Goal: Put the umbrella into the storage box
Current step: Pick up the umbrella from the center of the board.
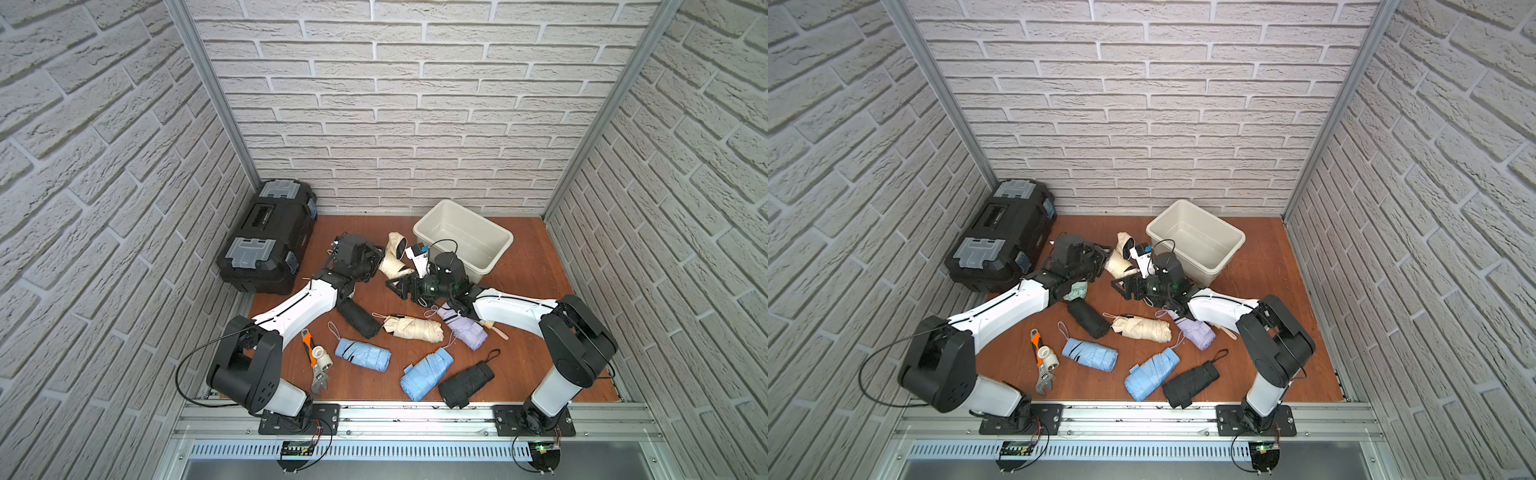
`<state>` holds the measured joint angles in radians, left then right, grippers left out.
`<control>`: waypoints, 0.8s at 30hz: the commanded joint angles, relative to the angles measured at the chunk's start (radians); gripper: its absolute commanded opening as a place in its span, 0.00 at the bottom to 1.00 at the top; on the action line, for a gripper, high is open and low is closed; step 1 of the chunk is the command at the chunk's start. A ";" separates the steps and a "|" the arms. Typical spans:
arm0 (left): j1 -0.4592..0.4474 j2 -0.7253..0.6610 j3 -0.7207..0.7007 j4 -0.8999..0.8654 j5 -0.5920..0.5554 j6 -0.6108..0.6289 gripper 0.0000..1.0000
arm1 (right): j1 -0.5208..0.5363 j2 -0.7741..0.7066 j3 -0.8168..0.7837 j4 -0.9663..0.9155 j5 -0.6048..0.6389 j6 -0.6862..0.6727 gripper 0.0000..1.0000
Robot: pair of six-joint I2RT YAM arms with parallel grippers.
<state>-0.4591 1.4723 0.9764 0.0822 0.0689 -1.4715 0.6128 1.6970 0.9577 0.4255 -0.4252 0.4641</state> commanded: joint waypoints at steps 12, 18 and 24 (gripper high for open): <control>-0.030 -0.126 -0.030 0.007 -0.077 -0.096 0.52 | 0.025 0.002 0.070 0.081 0.003 0.034 0.40; -0.040 -0.156 -0.003 -0.074 -0.115 -0.067 0.98 | 0.031 -0.022 0.061 0.074 -0.001 0.038 0.26; -0.003 -0.223 -0.017 -0.124 -0.194 0.225 0.98 | 0.030 -0.074 0.099 -0.150 0.031 -0.048 0.25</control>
<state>-0.4854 1.3033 0.9562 -0.0460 -0.0589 -1.4254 0.6380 1.6894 1.0092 0.3527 -0.4149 0.4744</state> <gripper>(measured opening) 0.984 0.352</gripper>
